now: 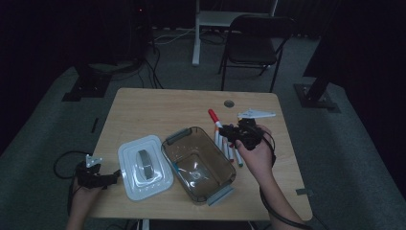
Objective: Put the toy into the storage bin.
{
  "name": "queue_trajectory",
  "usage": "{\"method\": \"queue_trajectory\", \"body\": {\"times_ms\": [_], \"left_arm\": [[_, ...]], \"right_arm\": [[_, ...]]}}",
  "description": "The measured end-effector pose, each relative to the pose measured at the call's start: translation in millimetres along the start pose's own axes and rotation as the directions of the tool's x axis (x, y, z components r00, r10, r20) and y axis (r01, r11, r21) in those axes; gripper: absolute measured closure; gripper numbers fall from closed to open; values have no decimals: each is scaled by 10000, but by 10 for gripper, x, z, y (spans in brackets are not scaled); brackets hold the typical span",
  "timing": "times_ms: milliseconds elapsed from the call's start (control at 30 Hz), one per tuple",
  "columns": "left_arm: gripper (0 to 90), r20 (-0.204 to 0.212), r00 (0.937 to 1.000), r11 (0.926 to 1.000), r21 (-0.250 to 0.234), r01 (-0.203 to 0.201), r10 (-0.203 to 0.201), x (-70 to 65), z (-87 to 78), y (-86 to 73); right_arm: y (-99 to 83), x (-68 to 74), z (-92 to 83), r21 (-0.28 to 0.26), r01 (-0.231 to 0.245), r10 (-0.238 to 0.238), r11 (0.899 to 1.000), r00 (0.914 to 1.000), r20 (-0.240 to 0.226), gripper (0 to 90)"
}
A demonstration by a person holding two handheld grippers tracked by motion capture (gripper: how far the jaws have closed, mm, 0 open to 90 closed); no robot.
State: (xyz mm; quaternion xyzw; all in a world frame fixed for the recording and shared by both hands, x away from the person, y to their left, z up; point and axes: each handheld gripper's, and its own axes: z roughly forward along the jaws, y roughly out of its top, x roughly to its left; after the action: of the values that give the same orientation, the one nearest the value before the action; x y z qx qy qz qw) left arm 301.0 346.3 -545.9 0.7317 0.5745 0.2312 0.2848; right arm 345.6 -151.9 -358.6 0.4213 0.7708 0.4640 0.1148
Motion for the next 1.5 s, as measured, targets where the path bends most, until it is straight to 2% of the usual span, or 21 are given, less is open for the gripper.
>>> {"method": "queue_trajectory", "body": {"times_ms": [133, 233, 367, 567, 767, 933, 1000, 1133, 1267, 1333, 1433, 1467, 1500], "left_arm": [[5, -2, 10000, 10000, 2, 0, 0, 0, 0, 0], [5, 0, 10000, 10000, 1, 1, -1, 0, 0, 0], [5, 0, 10000, 10000, 11, -6, 6, 0, -1, 0], [5, -1, 10000, 10000, 10, -13, 13, 1, 0, 0], [5, -5, 10000, 10000, 4, -21, 21, 2, 0, 1], [5, -12, 10000, 10000, -15, -15, 15, 1, 1, 0], [5, -13, 10000, 10000, -17, -15, 15, 1, 1, 0], [5, -13, 10000, 10000, -16, -18, 18, 1, 1, 0], [5, -13, 10000, 10000, -15, -18, 18, 1, 1, 0], [5, -12, 10000, 10000, -13, -21, 21, 1, 1, 0], [5, -9, 10000, 10000, 3, -42, 42, 3, 0, 0], [5, -10, 10000, 10000, 5, -42, 42, 3, 0, 0], [5, -16, 10000, 10000, 3, -38, 38, 2, 0, 0]], "right_arm": [[-1, 175, 87, 322, 141, -121, 9994, 9980, -628, 766], [-25, 325, 165, 622, 499, -447, 9968, 9957, -813, 765], [-65, 451, 312, 1147, 696, -557, 9910, 9912, -1203, 766], [-183, 577, 591, 2145, 924, -617, 9723, 9874, -1454, 766], [-264, 637, 813, 2914, 914, -428, 9522, 9847, -1691, 766], [-314, 679, 967, 3547, 977, -361, 9299, 9836, -1765, 766], [-324, 695, 1023, 3856, 1002, -363, 9172, 9848, -1696, 766], [-332, 716, 1120, 4197, 1021, -265, 9019, 9829, -1823, 766], [-348, 748, 1234, 4758, 1275, -524, 8703, 9844, -1679, 766], [-364, 750, 1278, 4956, 1335, -541, 8582, 9838, -1712, 766], [-391, 745, 1349, 5361, 1459, -583, 8314, 9825, -1770, 766], [-398, 746, 1372, 5532, 1519, -627, 8191, 9822, -1768, 766], [-404, 745, 1387, 5589, 1540, -633, 8148, 9819, -1784, 766]]}}
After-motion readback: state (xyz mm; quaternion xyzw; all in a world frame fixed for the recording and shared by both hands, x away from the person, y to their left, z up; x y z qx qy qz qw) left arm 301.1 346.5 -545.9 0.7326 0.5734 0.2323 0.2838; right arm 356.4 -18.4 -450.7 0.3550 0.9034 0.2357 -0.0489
